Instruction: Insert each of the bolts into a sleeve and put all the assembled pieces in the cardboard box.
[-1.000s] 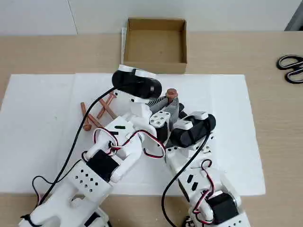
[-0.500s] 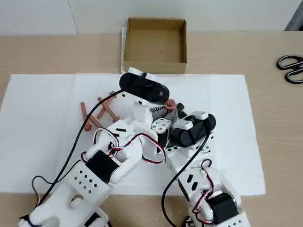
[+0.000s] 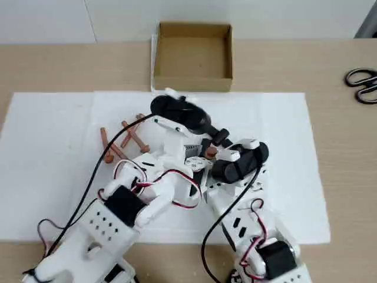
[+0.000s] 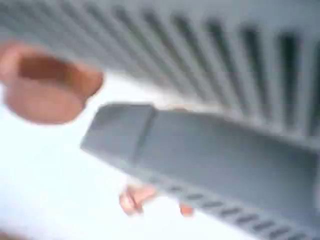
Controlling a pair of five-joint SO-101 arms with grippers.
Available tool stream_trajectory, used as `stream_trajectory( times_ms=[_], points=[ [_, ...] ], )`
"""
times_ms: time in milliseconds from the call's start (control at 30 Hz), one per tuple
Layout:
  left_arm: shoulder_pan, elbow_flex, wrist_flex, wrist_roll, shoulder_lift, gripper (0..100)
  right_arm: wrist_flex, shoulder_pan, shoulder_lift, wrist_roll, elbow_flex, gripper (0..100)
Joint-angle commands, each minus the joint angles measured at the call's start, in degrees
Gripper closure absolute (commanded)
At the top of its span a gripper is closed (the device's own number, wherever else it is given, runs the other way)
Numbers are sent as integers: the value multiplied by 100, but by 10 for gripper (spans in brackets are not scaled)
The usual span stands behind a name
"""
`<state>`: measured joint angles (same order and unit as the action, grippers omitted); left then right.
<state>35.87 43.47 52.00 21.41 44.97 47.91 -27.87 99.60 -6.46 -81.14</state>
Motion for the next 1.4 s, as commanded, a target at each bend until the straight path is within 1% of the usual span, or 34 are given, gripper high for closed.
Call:
stream_trajectory(
  times_ms=[0, 67, 167, 367, 400, 433, 533, 600, 667, 767, 867, 933, 1067, 1300, 1367],
  points=[
    [-9, -848, 721, -26, 70, 769, -163, -22, 84, -18, 79, 995],
    [-44, -1297, 1196, -35, 70, 768, -163, -22, 84, -18, 79, 995],
    [-475, -1903, 1626, -35, 70, 768, -163, -22, 84, -18, 79, 995],
    [-2198, -2527, 2189, -44, 70, 768, -163, -22, 84, -18, 79, 995],
    [-2497, -2527, 2321, -158, 70, 768, -163, -22, 66, -18, 79, 995],
    [-2769, -2519, 2497, -448, 70, 768, -163, -4, 31, -9, 79, 995],
    [-3464, -2510, 3015, -1776, 35, 768, -145, 40, 22, 0, 105, 995],
    [-3763, -2510, 3262, -2356, 35, 769, -84, 295, -40, 141, 334, 995],
    [-3930, -2510, 3437, -2532, 44, 769, 40, 664, -295, 290, 765, 995],
    [-3991, -2492, 3648, -2532, 53, 769, 119, 1059, -1182, 325, 1609, 995],
    [-3991, -2281, 3640, -2541, 62, 769, 48, 1218, -2413, 404, 2673, 995],
    [-3991, -2158, 3631, -2541, 62, 769, -180, 1244, -3371, 387, 3402, 995],
    [-3982, -1991, 3631, -2541, 62, 769, -1226, 1244, -5262, 387, 4545, 995],
    [-3991, -1815, 3675, -2541, 62, 769, -3925, 1235, -8136, 387, 5705, 995],
    [-3991, -1719, 3675, -2541, 62, 769, -4497, 1253, -8857, 396, 6171, 995]
  ],
)
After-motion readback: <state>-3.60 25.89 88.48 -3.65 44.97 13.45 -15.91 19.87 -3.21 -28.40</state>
